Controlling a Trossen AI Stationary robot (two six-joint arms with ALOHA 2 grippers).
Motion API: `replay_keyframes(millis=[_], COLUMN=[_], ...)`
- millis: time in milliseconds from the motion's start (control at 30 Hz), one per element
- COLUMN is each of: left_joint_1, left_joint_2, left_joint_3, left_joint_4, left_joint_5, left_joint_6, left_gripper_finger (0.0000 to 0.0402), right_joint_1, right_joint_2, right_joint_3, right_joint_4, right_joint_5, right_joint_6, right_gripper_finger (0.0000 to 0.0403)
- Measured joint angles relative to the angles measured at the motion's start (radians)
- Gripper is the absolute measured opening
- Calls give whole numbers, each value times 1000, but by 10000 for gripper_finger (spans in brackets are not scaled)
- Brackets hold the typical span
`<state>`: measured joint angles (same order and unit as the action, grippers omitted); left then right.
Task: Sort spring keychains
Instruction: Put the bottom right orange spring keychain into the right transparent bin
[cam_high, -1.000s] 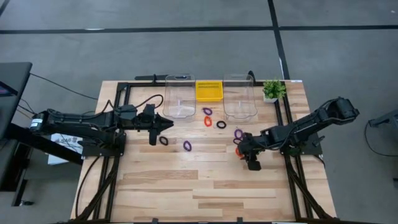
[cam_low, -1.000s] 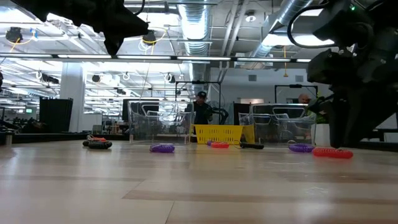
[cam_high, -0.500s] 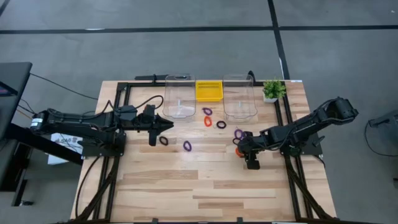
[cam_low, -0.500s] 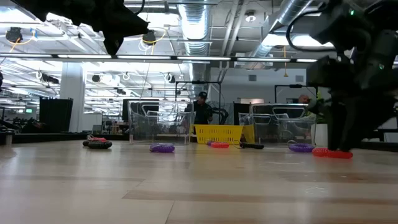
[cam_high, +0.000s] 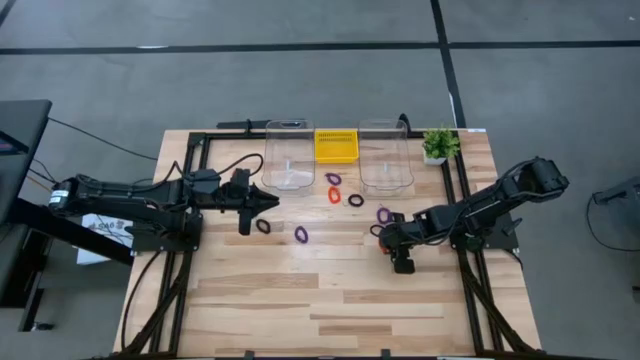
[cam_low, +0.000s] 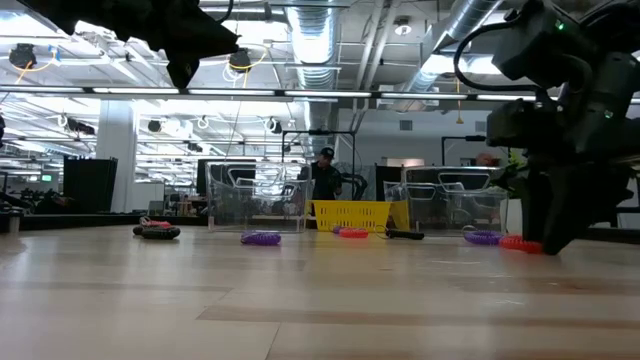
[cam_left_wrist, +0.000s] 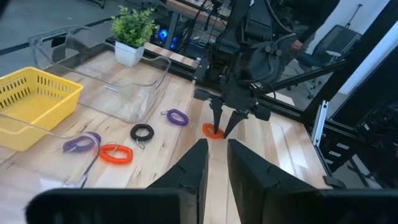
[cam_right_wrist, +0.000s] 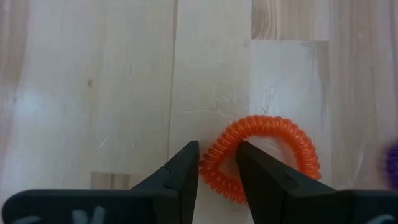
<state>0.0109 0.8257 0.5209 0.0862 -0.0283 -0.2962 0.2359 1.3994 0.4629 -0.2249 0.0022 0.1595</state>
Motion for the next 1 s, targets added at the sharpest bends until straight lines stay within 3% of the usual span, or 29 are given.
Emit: replay_keyframes(millis=[100,333,500,733,1000], left_joint_1=[0,0,0,0,0], left_joint_2=[0,0,0,0,0], left_joint_3=[0,0,0,0,0], left_joint_4=[0,0,0,-1,-1], left_joint_5=[0,-1,-1,11,18], left_joint_6=[0,1,2,3,1], left_gripper_finger=[58,58,58,58,58], right_joint_1=[0,5,5,6,1], right_joint_2=[4,-6,-39,-136,-261], right_joint_3=[0,-1,-7,-10,-10], right_joint_4=[-1,-6,-9,-44,-82], right_joint_5=[1,7,-1,-18,-38], right_joint_6=[42,105,105,105,137], right_gripper_finger=[92,13,32,6,14])
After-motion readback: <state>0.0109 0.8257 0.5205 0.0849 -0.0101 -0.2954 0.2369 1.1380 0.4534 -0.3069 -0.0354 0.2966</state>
